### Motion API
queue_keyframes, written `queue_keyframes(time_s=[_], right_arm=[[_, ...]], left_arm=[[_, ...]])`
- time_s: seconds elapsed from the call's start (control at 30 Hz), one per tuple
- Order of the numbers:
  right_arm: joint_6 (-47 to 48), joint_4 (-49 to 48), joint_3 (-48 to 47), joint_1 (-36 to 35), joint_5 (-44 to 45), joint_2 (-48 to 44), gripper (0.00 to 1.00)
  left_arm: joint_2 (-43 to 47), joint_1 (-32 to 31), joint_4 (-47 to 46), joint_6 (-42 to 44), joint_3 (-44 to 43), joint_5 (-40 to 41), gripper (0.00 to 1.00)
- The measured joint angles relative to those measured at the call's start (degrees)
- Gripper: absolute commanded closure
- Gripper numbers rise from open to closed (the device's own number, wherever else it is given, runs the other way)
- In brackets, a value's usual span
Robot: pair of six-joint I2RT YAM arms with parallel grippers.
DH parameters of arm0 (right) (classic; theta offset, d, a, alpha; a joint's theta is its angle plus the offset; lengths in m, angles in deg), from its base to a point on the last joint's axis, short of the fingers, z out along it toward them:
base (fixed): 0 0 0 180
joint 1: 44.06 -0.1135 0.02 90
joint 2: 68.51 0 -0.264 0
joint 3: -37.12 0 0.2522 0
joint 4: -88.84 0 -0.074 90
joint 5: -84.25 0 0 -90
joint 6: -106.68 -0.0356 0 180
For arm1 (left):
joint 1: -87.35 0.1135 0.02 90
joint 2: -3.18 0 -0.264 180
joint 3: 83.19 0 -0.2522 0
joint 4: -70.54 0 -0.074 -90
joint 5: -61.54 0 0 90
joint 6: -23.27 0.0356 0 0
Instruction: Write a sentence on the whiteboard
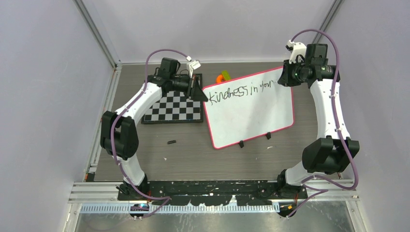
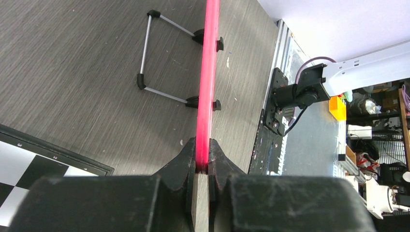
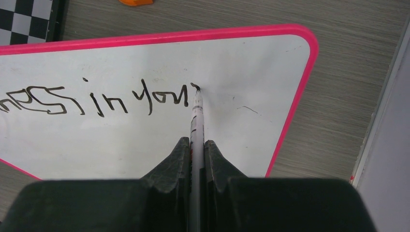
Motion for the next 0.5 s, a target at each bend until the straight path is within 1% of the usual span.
queue_keyframes(time_s=[0.33, 0.5], right_arm=[[0.2, 0.0, 5.6, 0.2, 0.4, -2.4, 1.0], [0.2, 0.3, 5.6, 0.2, 0.4, -2.5, 1.0]], left_arm=[[0.0, 0.0, 0.0, 0.0, 0.0, 0.0, 1.0], [0.0, 0.0, 0.0, 0.0, 0.0, 0.0, 1.0]])
